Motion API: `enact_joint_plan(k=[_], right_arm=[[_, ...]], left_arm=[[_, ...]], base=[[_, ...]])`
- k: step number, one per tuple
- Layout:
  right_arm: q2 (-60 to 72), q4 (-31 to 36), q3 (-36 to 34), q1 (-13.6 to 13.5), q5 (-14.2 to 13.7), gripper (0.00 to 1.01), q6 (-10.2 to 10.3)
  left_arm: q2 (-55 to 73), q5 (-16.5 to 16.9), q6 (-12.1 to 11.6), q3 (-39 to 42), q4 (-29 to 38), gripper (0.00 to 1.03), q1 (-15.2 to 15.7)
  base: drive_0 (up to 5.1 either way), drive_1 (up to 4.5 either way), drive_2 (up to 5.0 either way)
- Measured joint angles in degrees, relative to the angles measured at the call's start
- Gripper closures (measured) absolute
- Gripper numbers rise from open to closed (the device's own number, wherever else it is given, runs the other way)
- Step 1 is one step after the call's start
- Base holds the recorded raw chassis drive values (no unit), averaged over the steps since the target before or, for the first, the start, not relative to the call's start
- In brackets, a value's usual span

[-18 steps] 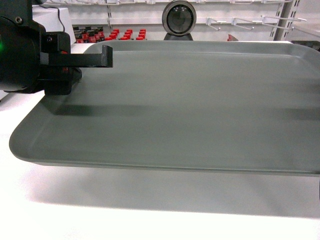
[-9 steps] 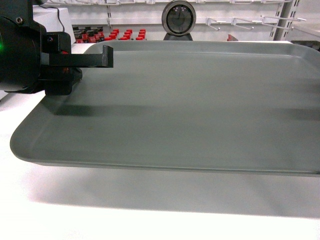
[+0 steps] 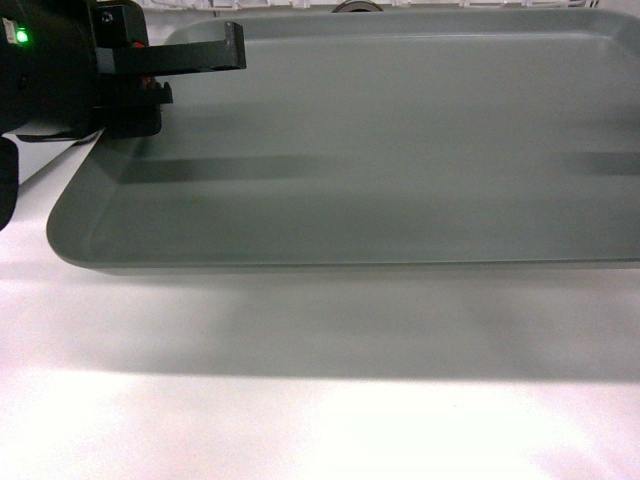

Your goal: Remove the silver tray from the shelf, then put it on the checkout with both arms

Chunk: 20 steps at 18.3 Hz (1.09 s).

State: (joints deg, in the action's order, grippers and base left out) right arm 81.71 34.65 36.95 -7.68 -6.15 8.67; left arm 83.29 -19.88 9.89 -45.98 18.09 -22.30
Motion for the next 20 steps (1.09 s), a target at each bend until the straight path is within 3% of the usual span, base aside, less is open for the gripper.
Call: enact_joint_plan(k=[6,10,13,16,20], right_arm=[[8.79,-7.19,8.9,3.32,4.85,0.98,-3.41],[15.87,-10.82,16.17,3.72,5.53,0.98,-5.86],[20.04,-12.31,18.88,3.69,5.35,0.98,-5.75],[23.12,-12.46,19.52,3.67,5.01,0.98,-4.2],[25.55,-12.2,20.57,3.61,4.83,0.98,-4.0]], left_arm=[[9.29,1.05,-1.55,-6.8,-2.25,1.0,0.76],[16.98,0.09,-5.46,-12.04,-2.58,1.0,1.51],[20.39,-0.79,-7.72,-14.27,-2.29,1.0,1.97],[22.75,-0.96,-10.25,-16.31,-1.57,1.0,2.34],[24.94,-1.14,-11.28,-17.18,-3.17,1.0,2.45]], base=[[0.0,0.0,0.0],[0.0,0.0,0.0],[0.0,0.0,0.0],[0.0,0.0,0.0],[0.0,0.0,0.0]])
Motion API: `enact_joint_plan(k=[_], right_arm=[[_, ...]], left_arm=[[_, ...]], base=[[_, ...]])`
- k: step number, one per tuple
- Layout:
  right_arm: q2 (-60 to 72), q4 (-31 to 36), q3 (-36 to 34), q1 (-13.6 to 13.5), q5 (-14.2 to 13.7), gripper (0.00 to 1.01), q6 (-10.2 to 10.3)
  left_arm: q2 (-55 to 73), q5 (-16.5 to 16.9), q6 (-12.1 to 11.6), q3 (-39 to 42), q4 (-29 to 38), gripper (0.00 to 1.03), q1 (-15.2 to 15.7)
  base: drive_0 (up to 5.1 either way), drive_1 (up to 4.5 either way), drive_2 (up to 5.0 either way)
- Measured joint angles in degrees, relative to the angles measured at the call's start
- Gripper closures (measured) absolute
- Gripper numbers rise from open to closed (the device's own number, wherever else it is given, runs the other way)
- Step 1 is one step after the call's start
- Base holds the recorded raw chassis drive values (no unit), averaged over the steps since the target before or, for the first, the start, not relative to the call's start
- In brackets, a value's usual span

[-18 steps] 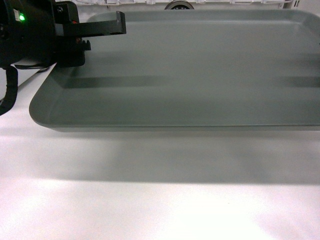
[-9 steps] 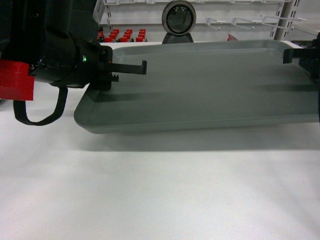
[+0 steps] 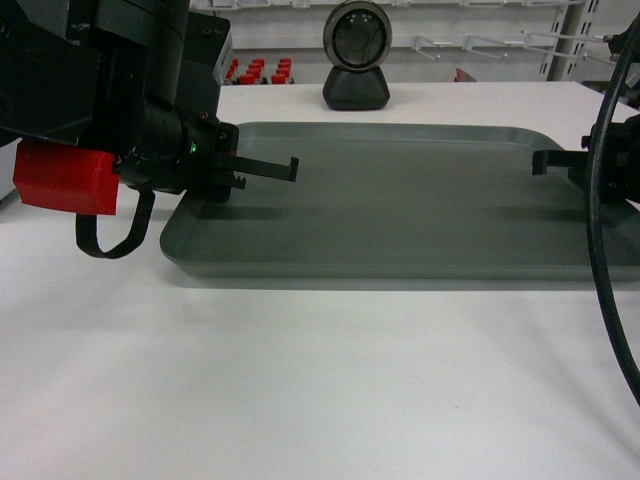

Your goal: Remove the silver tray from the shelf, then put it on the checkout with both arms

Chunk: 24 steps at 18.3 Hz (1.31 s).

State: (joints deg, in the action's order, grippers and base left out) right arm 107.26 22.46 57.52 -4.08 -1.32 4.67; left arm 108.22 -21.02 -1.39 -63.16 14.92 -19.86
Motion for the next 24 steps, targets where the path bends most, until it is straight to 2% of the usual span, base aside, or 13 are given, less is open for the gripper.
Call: enact_joint_plan(k=[6,7,8,11,13,16,17,18,21,24], right_arm=[[1.42,-0.15,1.6,-0.07,-0.02,0.98,-0.7],[1.44,-0.13,1.62,-0.09,0.09,0.98,-0.83],[1.44,-0.07,1.77,-0.2,-0.26,0.9,-2.16],[1.44,0.28,2.01,0.0,-2.21,0.62,-4.59],[1.44,0.22,2.03,0.02,-2.71,0.45,-4.79],[0.98,2.29,1.68,-0.59,-2.67,0.16,-5.25],[-0.09,2.58,1.14,-0.9,-2.05,0.07,-5.31],[-1.84,2.93,0.33,-1.29,-1.92,0.01,-5.33],[-9.11,4.24,-1.38,-1.92,-1.33,0.03,-4.63],[-19.32,10.34,-6.4,-2.45,0.09,0.03,-4.33]], left_arm=[[1.33,-0.26,-0.07,-1.77,-1.75,1.0,0.42],[1.33,-0.35,-0.42,-1.79,-2.21,0.92,0.42],[1.33,-1.29,-1.79,-1.81,-2.4,0.83,0.39],[1.31,-2.23,-2.6,-1.88,-2.34,0.55,0.68],[1.25,-2.19,-2.78,-1.88,-1.4,0.39,0.94],[-0.44,-1.16,-2.67,-1.86,3.69,0.1,1.07],[-1.73,-0.72,-2.49,-1.86,4.48,0.03,1.03],[-3.72,-0.5,-2.14,-1.73,6.19,0.04,0.83],[-11.15,1.18,-0.28,-0.98,8.74,0.05,0.83],[-20.04,3.76,2.58,3.48,9.22,0.05,2.36]], base=[[0.0,0.0,0.0],[0.0,0.0,0.0],[0.0,0.0,0.0],[0.0,0.0,0.0],[0.0,0.0,0.0],[0.0,0.0,0.0],[0.0,0.0,0.0],[0.0,0.0,0.0],[0.0,0.0,0.0],[0.0,0.0,0.0]])
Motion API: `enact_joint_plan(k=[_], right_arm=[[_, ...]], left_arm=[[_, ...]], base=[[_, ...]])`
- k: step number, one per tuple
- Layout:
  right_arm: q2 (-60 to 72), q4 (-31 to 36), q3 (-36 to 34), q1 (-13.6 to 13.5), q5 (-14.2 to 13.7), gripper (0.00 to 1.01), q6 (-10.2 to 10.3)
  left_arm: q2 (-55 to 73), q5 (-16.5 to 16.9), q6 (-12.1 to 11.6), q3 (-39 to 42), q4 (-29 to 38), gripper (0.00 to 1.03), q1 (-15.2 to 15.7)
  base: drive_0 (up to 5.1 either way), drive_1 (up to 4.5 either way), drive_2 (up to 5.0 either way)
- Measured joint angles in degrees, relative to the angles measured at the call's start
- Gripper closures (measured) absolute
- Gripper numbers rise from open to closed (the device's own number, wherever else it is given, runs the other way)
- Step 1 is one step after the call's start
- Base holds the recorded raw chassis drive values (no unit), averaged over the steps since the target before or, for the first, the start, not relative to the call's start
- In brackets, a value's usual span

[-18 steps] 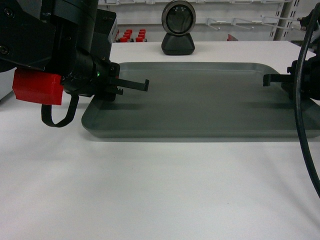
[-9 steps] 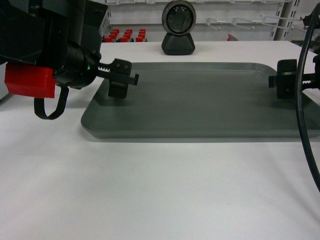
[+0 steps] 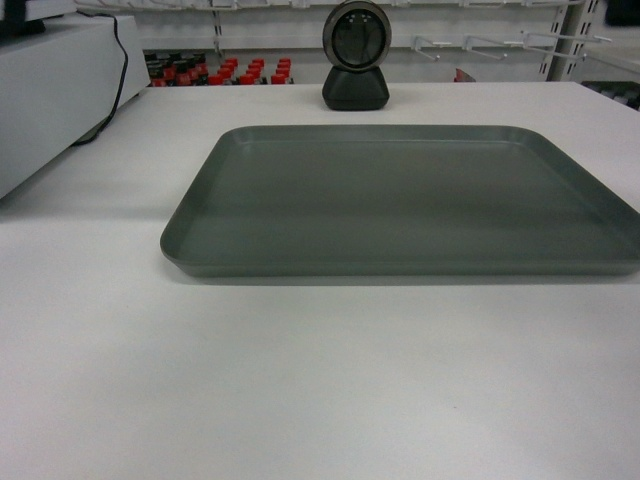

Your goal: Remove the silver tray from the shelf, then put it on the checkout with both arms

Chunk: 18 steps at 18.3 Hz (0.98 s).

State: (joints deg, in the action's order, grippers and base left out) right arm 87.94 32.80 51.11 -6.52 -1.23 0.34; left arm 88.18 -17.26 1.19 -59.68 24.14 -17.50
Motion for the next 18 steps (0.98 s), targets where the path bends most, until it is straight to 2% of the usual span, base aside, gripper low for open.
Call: enact_joint_plan(k=[1,4,7,8,9,10,11,13,15,16,17,18], right_arm=[[-3.76,1.25,-2.08,-0.57,0.0,0.03,0.0],[-12.66,0.66,-7.1,-1.86,-0.44,0.03,1.07],[-18.4,-0.79,-9.75,-2.95,-3.08,0.03,3.13],[-20.0,-2.75,-9.75,-3.39,-5.22,0.07,2.86],[-22.95,-4.04,-12.9,-3.17,-7.28,0.19,1.38],[-25.53,-4.04,-16.9,-3.06,-7.45,0.3,0.87],[-27.69,-4.0,-20.26,-2.34,-7.48,0.41,0.46],[-32.24,-1.36,-26.14,-0.83,-6.32,0.63,0.04],[-36.06,-0.04,-31.34,0.48,-5.05,0.85,0.02],[-37.48,0.11,-33.75,1.09,-4.55,0.96,0.02],[-39.01,0.24,-35.82,1.42,-3.96,0.99,-0.17],[-41.05,0.28,-37.73,1.99,-3.39,0.99,-0.2]], left_arm=[[-3.32,0.83,1.16,1.81,-0.85,0.05,1.07],[-13.35,0.09,4.46,6.71,-4.98,0.05,4.83],[-18.91,0.11,4.44,10.36,-7.15,0.05,8.15],[-19.63,0.15,4.55,10.95,-7.91,0.05,8.79],[-20.52,4.66,3.78,13.68,-3.41,0.11,10.36],[-22.58,8.96,1.9,17.84,0.11,0.22,11.37],[-25.07,10.82,0.96,22.27,2.43,0.33,11.85],[-29.14,12.59,-0.13,29.77,5.97,0.55,12.5],[-32.59,13.14,-0.15,36.28,7.82,0.77,13.62],[-34.4,14.49,-0.17,38.88,8.63,0.88,14.88],[-36.26,16.85,-0.2,41.16,9.09,0.99,17.0],[-38.01,16.7,-0.24,43.19,9.57,1.01,17.73]], base=[[0.0,0.0,0.0],[0.0,0.0,0.0],[0.0,0.0,0.0],[0.0,0.0,0.0],[0.0,0.0,0.0],[0.0,0.0,0.0],[0.0,0.0,0.0],[0.0,0.0,0.0],[0.0,0.0,0.0],[0.0,0.0,0.0],[0.0,0.0,0.0],[0.0,0.0,0.0]])
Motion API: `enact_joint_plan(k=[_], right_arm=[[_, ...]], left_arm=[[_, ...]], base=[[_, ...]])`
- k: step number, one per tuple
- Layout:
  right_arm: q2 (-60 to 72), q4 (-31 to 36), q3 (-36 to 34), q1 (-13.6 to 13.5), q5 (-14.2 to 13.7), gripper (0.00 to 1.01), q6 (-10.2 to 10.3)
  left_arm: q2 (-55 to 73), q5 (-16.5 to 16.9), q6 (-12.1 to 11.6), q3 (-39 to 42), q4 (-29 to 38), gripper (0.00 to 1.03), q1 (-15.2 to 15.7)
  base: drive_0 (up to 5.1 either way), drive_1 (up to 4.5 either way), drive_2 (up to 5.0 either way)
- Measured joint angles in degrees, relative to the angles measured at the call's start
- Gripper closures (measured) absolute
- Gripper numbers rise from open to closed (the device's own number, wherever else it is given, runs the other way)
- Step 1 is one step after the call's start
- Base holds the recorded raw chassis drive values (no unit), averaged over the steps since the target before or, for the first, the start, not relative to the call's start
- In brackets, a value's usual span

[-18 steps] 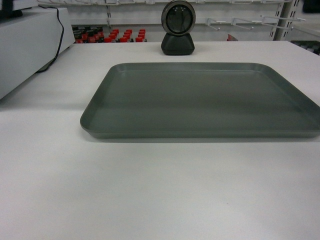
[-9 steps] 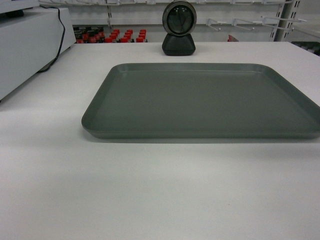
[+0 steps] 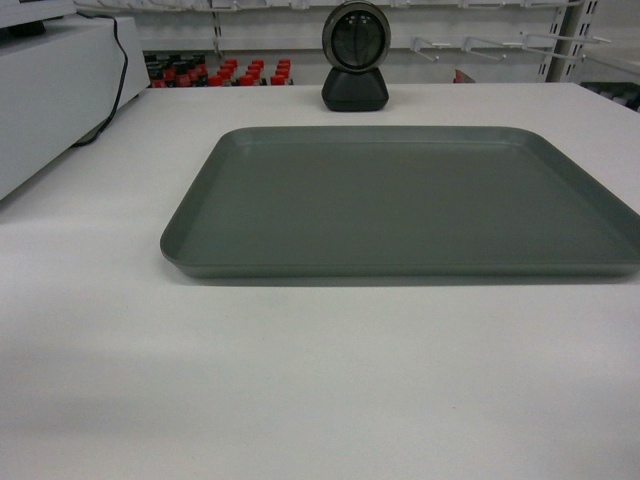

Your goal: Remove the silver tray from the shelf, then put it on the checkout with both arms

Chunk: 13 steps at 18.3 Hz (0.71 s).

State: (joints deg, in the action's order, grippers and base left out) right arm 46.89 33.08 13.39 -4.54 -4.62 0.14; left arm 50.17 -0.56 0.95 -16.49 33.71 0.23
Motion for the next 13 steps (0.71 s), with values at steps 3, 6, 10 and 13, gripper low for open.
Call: enact_joint_plan(k=[3,6,10,13], right_arm=[[-4.76,-0.61,-3.67,4.9,4.11,0.99,0.0],[-9.33,-2.62,-6.71,4.81,4.44,0.99,0.0],[-15.32,-5.92,-9.31,4.81,4.44,0.99,0.0],[-19.85,-9.16,-10.56,4.81,4.44,0.99,0.0]], left_arm=[[-4.63,0.42,-0.07,4.9,-0.02,1.01,-0.26],[-9.51,0.42,-0.09,8.17,-1.38,1.01,-0.26],[-15.34,0.44,-0.09,11.21,-4.33,1.01,-0.24],[-20.04,0.42,-0.09,13.09,-7.48,1.01,-0.24]], base=[[0.0,0.0,0.0],[0.0,0.0,0.0],[0.0,0.0,0.0],[0.0,0.0,0.0]])
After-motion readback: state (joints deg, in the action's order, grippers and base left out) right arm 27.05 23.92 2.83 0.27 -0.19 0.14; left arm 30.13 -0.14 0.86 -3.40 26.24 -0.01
